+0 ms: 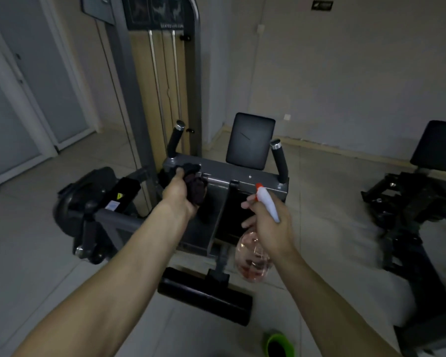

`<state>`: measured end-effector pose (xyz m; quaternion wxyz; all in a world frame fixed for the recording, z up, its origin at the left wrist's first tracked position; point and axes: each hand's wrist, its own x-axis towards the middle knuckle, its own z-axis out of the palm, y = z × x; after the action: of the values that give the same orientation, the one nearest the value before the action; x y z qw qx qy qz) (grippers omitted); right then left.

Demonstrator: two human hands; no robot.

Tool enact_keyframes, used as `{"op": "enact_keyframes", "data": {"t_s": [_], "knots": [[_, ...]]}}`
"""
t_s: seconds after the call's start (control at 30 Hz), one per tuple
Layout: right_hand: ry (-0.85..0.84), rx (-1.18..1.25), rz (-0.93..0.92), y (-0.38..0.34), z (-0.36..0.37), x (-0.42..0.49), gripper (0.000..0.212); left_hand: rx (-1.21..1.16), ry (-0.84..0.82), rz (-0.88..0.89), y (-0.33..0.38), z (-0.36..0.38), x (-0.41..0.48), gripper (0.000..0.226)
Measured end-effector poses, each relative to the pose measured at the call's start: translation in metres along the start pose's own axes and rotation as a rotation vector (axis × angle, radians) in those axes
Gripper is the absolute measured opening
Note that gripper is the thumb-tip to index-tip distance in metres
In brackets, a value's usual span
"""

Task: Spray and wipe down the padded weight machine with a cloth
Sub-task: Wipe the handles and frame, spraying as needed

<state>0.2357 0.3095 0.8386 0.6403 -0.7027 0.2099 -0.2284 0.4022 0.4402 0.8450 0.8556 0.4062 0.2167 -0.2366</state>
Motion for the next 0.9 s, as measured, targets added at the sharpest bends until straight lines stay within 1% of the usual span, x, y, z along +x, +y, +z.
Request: {"op": "enact_keyframes", "data": {"t_s": [0.07,0.17,0.2,0.23,0.3,0.37,0.4,0.43,0.47,0.53,0.6,0.67,0.7,0.8,0.9], "knots": [[0.015,-0.006,-0.039,-0.012,0.02,0.007,0.018,0.009,0.036,0.0,0.023,-0.011,0.008,0.043],[0.014,-0.052,-0.052,-0.025,0.059,0.018,0.022,0.003,0.104,-0.004,0.056,-0.023,0.029,0.033],[0.014,-0.06,-0.036,-0.025,0.076,0.025,0.023,0.011,0.107,-0.001,0.068,-0.029,0.04,0.036],[0.015,-0.041,-0.009,-0.026,0.095,0.033,0.024,0.014,0.106,-0.009,0.079,-0.035,0.055,0.04],[0.015,0.088,0.079,-0.024,0.138,0.053,0.025,0.007,0.101,-0.038,0.103,-0.049,0.088,0.045],[0.042,0.233,0.198,-0.019,0.186,0.077,0.02,0.026,0.091,-0.063,0.126,-0.064,0.119,0.043],[0.067,0.259,0.243,-0.012,0.211,0.093,0.018,0.058,0.094,-0.07,0.139,-0.072,0.135,0.039],[0.08,0.231,0.283,-0.003,0.242,0.11,0.018,0.087,0.087,-0.094,0.155,-0.083,0.153,0.032],[0.09,0.195,0.332,0.008,0.255,0.12,0.023,0.139,0.073,-0.122,0.158,-0.088,0.157,0.027],[0.095,0.076,0.417,0.034,0.282,0.145,0.032,0.212,0.033,-0.209,0.169,-0.099,0.174,0.024],[0.118,-0.033,0.432,0.072,0.291,0.168,0.034,0.288,-0.02,-0.311,0.175,-0.103,0.195,0.025],[0.17,-0.095,0.476,0.073,0.294,0.172,0.035,0.325,-0.052,-0.38,0.175,-0.101,0.214,0.027],[0.205,-0.115,0.498,0.062,0.296,0.169,0.034,0.341,-0.074,-0.408,0.172,-0.098,0.22,0.028],[0.272,-0.119,0.557,0.044,0.294,0.168,0.031,0.419,-0.075,-0.505,0.159,-0.093,0.234,0.024],[0.315,-0.003,0.526,0.03,0.284,0.168,0.035,0.466,-0.114,-0.573,0.144,-0.085,0.242,0.028]]}}
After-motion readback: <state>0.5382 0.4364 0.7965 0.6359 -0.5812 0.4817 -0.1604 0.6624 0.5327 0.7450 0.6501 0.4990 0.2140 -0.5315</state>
